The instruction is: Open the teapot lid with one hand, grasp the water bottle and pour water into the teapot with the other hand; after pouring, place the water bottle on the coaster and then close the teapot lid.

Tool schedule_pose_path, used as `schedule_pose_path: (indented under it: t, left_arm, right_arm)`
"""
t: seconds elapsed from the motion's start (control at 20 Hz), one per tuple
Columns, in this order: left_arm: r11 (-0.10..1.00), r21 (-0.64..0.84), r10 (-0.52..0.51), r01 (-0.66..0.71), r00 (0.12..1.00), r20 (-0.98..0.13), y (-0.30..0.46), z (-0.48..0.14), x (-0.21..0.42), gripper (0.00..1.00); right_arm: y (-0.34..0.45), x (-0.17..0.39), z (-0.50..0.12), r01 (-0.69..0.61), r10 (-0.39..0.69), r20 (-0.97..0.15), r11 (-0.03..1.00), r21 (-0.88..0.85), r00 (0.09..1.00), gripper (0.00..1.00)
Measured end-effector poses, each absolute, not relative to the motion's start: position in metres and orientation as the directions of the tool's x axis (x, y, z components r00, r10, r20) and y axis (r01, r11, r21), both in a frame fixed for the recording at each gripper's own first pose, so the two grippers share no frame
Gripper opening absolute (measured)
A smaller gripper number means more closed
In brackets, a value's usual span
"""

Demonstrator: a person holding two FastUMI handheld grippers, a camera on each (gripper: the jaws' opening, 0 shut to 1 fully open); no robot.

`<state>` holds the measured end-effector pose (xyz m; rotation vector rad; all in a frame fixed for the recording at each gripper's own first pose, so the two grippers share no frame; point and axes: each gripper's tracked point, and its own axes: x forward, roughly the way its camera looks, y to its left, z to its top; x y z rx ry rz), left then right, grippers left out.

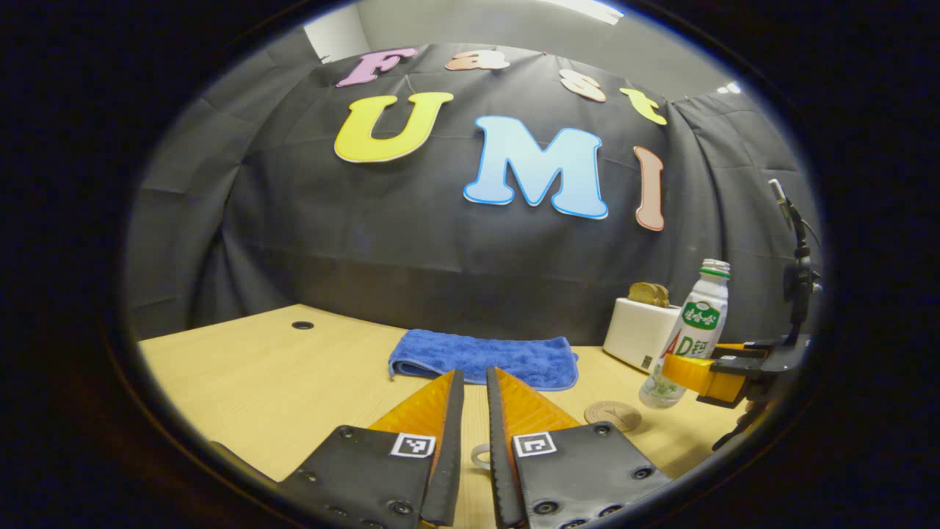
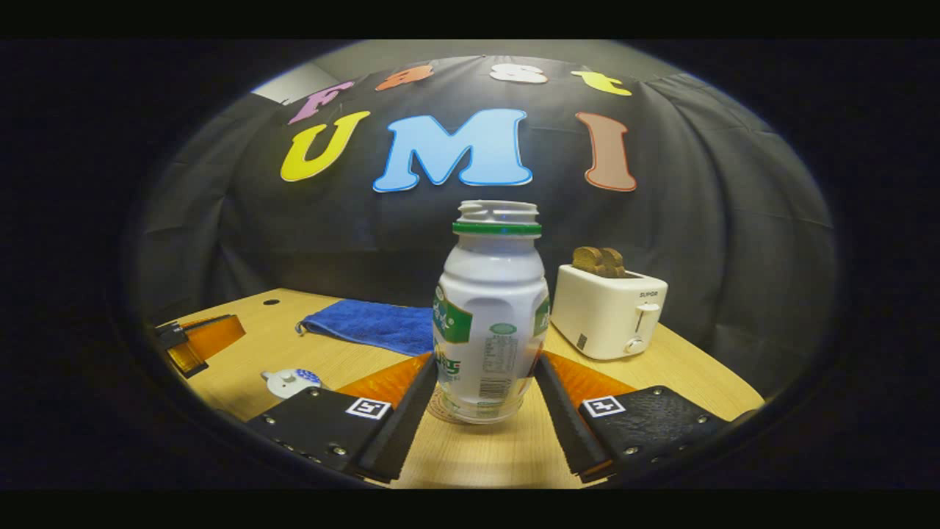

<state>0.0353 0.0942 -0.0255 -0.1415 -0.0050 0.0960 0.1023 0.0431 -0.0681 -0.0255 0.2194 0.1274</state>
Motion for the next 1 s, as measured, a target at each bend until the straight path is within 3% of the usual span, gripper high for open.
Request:
schedule_pose_path:
  t: [0.05,0.1,0.15,0.4,0.45,0.5,0.75,0.8,1.0]
  left_arm:
    - [0.984,-0.149,0.100,-0.099,0.995,-0.001,0.097,-0.025,0.034,0.29]
    - [0.983,-0.155,0.104,-0.102,0.995,-0.001,0.099,-0.024,0.034,0.25]
    - [0.981,-0.160,0.107,-0.105,0.994,0.000,0.100,-0.025,0.033,0.29]
    - [0.979,-0.173,0.108,-0.106,0.994,-0.001,0.103,-0.023,0.032,0.29]
    - [0.979,-0.176,0.106,-0.105,0.994,-0.001,0.103,-0.024,0.032,0.25]
    - [0.978,-0.180,0.104,-0.103,0.995,-0.002,0.103,-0.023,0.032,0.29]
    - [0.977,-0.192,0.096,-0.096,0.995,-0.008,0.102,-0.024,0.033,0.29]
    - [0.977,-0.193,0.093,-0.093,0.996,-0.009,0.102,-0.024,0.033,0.25]
    - [0.976,-0.197,0.090,-0.090,0.996,-0.008,0.101,-0.024,0.032,0.29]
  right_arm:
    - [0.044,0.108,-0.069,-0.132,0.125,-0.223,0.991,-0.016,0.967,0.80]
    - [0.046,0.113,-0.068,-0.133,0.125,-0.226,0.991,-0.022,0.966,0.80]
    - [0.049,0.118,-0.070,-0.137,0.128,-0.229,0.990,-0.022,0.965,0.80]
    - [0.059,0.136,-0.085,-0.153,0.147,-0.271,0.988,0.001,0.951,0.80]
    - [0.061,0.137,-0.090,-0.155,0.151,-0.282,0.988,0.006,0.947,0.80]
    - [0.063,0.140,-0.092,-0.159,0.154,-0.294,0.987,0.008,0.943,0.80]
    - [0.067,0.141,-0.115,-0.167,0.159,-0.343,0.986,0.007,0.926,0.80]
    - [0.067,0.142,-0.118,-0.170,0.161,-0.349,0.985,0.005,0.923,0.80]
    - [0.066,0.143,-0.120,-0.166,0.155,-0.358,0.986,-0.001,0.921,0.80]
